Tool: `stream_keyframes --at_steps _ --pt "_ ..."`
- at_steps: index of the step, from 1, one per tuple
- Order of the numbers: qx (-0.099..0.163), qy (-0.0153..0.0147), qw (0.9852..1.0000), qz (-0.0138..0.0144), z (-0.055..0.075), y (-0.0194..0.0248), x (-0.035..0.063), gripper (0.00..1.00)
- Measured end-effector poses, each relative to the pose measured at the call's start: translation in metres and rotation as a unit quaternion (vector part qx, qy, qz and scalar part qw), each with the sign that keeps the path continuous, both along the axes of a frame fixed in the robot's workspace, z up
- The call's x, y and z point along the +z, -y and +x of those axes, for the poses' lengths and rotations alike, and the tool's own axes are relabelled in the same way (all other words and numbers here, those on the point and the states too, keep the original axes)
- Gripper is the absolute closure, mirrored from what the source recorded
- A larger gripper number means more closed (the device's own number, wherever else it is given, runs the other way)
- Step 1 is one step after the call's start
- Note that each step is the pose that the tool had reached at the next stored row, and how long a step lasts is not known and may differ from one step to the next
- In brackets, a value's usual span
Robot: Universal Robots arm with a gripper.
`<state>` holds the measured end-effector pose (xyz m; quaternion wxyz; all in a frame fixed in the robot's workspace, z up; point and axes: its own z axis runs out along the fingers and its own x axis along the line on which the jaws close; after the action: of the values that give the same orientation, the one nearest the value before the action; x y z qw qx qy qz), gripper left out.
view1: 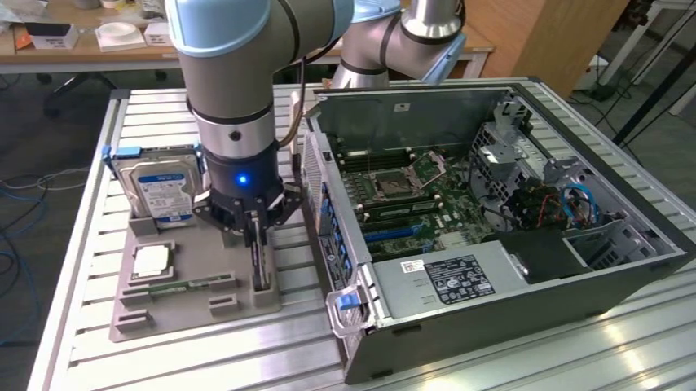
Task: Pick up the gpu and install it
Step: 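Pick up the gpu and move the gpu toward the slot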
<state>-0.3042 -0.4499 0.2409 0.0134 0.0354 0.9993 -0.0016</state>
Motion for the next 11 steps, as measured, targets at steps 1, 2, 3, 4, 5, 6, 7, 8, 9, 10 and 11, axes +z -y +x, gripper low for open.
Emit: stream_keyframes --at_steps 1,2,3,4,5,6,7,8,9,10,11 --pt "0.0 0.0 1.0 0.0 0.0 0.0 0.0021 0.74" --pt "0.0 0.0 1.0 0.0 0.0 0.0 0.0042 0.74" --pt "0.0 0.0 1.0 0.0 0.0 0.0 0.0065 0.74" --pt "0.0 0.0 1.0 0.0 0.0 0.0 0.0089 0.74" --pt "0.0 -0.0001 1.0 0.0 0.0 0.0 0.0112 0.74" --pt "0.0 0.0 1.0 0.0 0.0 0.0 0.0142 0.74" --pt "0.0 0.0 1.0 0.0 0.0 0.0 0.0176 0.74" --pt "0.0 -0.0001 1.0 0.0 0.0 0.0 0.0213 0.74" --pt "0.0 0.0 1.0 0.0 0.0 0.0 0.0251 0.74" --pt "0.0 0.0 1.0 0.0 0.0 0.0 0.0286 0.74" --pt "0.0 0.0 1.0 0.0 0.0 0.0 0.0317 0.74"
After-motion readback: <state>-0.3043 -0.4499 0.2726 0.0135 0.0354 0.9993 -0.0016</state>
